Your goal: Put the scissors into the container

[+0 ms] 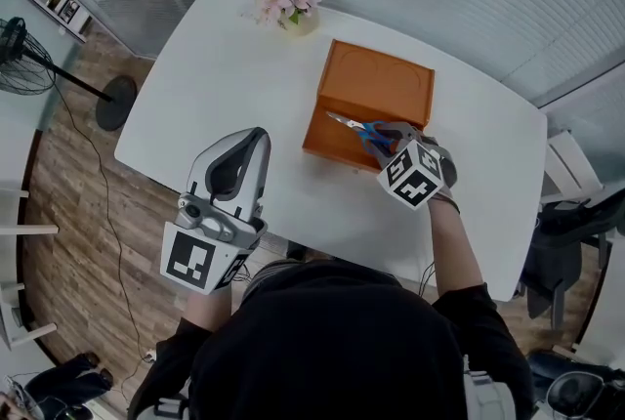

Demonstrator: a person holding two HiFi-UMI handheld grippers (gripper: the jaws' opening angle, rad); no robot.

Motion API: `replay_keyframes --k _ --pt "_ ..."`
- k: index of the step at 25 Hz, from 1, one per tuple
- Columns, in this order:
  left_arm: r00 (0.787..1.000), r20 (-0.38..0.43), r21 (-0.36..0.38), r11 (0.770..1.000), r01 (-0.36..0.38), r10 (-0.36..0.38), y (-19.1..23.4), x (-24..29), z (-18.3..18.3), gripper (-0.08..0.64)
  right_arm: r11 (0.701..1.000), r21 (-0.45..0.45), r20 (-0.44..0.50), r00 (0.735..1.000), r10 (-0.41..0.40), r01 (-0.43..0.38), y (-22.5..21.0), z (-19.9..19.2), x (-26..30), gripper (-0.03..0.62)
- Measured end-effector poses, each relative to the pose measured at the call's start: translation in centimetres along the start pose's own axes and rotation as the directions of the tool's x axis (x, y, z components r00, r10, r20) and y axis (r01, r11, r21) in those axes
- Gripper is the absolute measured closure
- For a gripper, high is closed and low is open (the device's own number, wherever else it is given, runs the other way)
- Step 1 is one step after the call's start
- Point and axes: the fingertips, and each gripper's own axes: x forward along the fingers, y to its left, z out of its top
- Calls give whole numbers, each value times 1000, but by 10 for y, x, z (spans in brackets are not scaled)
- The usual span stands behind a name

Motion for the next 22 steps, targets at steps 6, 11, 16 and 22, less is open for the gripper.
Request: replay_keyframes --k 6,11,16,22 --pt "1000 -1 3 1000 2 -2 0 0 -1 550 1000 -2 -18 1000 2 -2 0 -2 4 502" --pt "1000 -2 6 1000 5 -5 0 0 0 549 1000 -5 -37 999 7 -7 0 -3 7 502" --pt "1000 3 7 1000 1 -1 2 -2 1 549 1000 -9 -55 998 12 -12 0 -4 10 502" --pt "1000 3 3 1000 4 -4 3 -2 1 550 1000 -7 -76 997 21 -22 1 -6 12 501"
